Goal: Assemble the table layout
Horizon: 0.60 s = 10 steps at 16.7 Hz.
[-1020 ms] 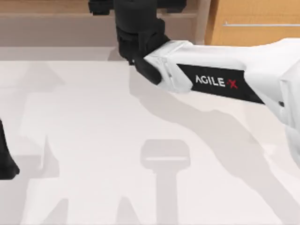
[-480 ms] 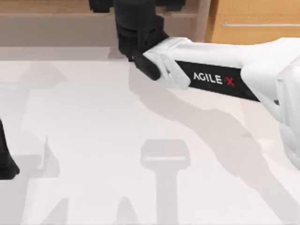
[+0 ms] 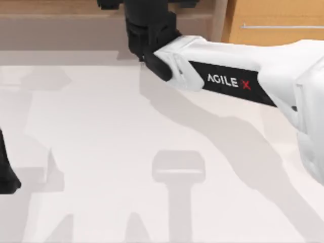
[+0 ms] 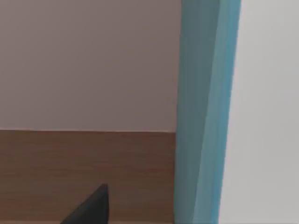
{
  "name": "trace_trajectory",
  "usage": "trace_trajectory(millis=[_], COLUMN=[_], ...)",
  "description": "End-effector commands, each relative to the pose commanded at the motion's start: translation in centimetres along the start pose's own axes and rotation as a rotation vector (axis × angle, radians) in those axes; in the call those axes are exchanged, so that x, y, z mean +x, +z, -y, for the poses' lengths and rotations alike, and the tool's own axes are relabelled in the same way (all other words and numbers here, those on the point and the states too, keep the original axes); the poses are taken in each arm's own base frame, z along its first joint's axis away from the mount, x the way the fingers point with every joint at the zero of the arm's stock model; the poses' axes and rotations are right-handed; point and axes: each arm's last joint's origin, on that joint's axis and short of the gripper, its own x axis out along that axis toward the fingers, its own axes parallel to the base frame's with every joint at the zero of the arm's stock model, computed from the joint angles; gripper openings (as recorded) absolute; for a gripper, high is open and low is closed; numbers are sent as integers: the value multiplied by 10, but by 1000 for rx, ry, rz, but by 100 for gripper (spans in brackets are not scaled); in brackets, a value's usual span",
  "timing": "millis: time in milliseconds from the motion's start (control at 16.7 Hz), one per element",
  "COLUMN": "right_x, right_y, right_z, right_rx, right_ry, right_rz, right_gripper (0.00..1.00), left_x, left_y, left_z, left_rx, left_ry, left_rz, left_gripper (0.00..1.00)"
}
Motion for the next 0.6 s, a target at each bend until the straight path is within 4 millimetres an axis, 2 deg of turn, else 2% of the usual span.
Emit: trace_trajectory(millis=[600], right_x=[0], right_y=[0], right_z=[0], right_rx=[0], right_ry=[0], right_rz=[0], right_gripper=[17], left_x=[0], left_y=[0], left_z=[0], left_rx=[0], left_ry=[0], left_rz=[0], left_gripper=[100])
